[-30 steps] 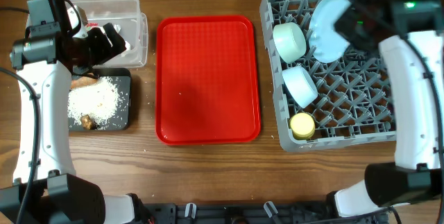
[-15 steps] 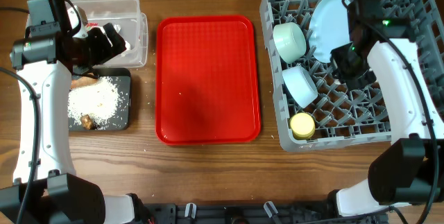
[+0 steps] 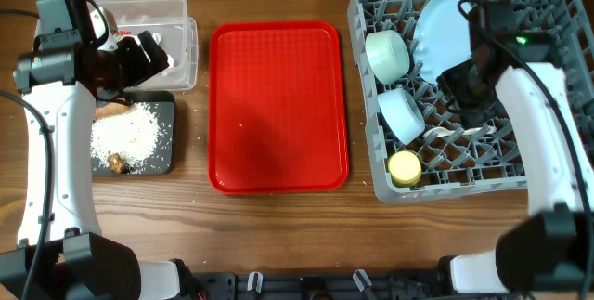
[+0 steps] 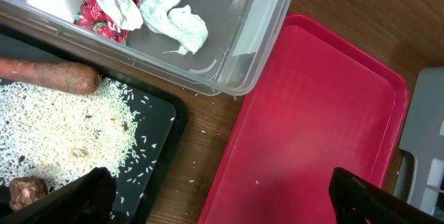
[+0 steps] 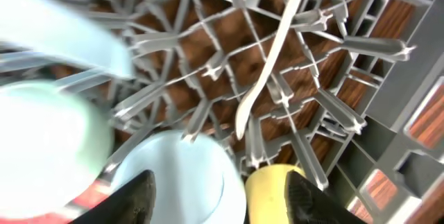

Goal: Sort waste into correct bins and load items into the dishwasher rack

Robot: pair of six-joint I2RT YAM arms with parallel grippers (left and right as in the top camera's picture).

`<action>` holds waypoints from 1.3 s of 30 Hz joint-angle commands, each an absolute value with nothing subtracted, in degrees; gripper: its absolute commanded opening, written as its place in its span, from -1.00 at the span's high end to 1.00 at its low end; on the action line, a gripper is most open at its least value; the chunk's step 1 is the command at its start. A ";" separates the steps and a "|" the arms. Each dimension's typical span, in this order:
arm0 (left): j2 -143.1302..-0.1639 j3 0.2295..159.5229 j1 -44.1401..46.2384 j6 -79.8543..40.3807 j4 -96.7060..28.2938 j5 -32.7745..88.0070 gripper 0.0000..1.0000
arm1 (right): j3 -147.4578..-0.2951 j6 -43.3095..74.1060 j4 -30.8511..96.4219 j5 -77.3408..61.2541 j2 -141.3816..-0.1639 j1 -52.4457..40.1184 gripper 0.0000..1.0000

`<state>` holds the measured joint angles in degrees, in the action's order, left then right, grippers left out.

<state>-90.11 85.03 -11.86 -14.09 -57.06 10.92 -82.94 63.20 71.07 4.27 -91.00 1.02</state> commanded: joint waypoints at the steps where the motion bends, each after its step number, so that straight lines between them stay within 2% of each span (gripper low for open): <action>1: -90.02 85.60 -12.12 -13.78 -57.08 10.79 -1.00 | -83.72 58.26 71.11 3.51 -82.15 0.93 -0.99; 5: -90.02 85.60 -12.12 -13.78 -57.08 10.79 -1.00 | -83.72 56.80 67.55 0.01 -74.63 0.93 -0.99; 9: -90.00 85.60 -12.12 -13.78 -57.08 10.79 -1.00 | -83.72 45.32 58.19 -12.60 -71.99 0.36 -0.99; 12: -90.02 85.60 -12.12 -13.78 -57.08 10.79 -1.00 | -83.72 32.42 50.26 -21.78 -72.34 -4.49 -0.99; 15: -90.00 85.60 -12.12 -13.78 -57.08 10.79 -1.00 | -83.72 25.17 46.85 -21.26 -72.31 -12.67 -0.99; 19: -90.02 85.60 -12.12 -13.78 -57.08 10.79 -1.00 | -83.72 16.19 51.35 -14.35 -72.29 -22.92 -0.99; 22: -90.02 85.60 -12.12 -13.78 -57.08 10.79 -1.00 | -83.72 16.75 57.84 -13.72 -72.47 -26.44 -0.99; 28: -90.00 85.60 -12.12 -13.78 -57.08 10.79 -1.00 | -83.72 14.48 62.52 -11.81 -72.86 -26.65 -0.99; 33: -90.02 85.60 -12.12 -13.78 -57.08 10.79 -1.00 | -83.72 11.40 60.99 0.05 -72.66 -25.80 -0.99; 39: -90.00 85.60 -12.12 -13.78 -57.08 10.79 -1.00 | -83.11 3.60 57.23 -5.23 -72.14 -17.12 -0.99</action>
<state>-90.11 85.03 -11.86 -14.09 -57.04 10.90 -83.11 9.45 59.16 -2.96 -72.42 -21.50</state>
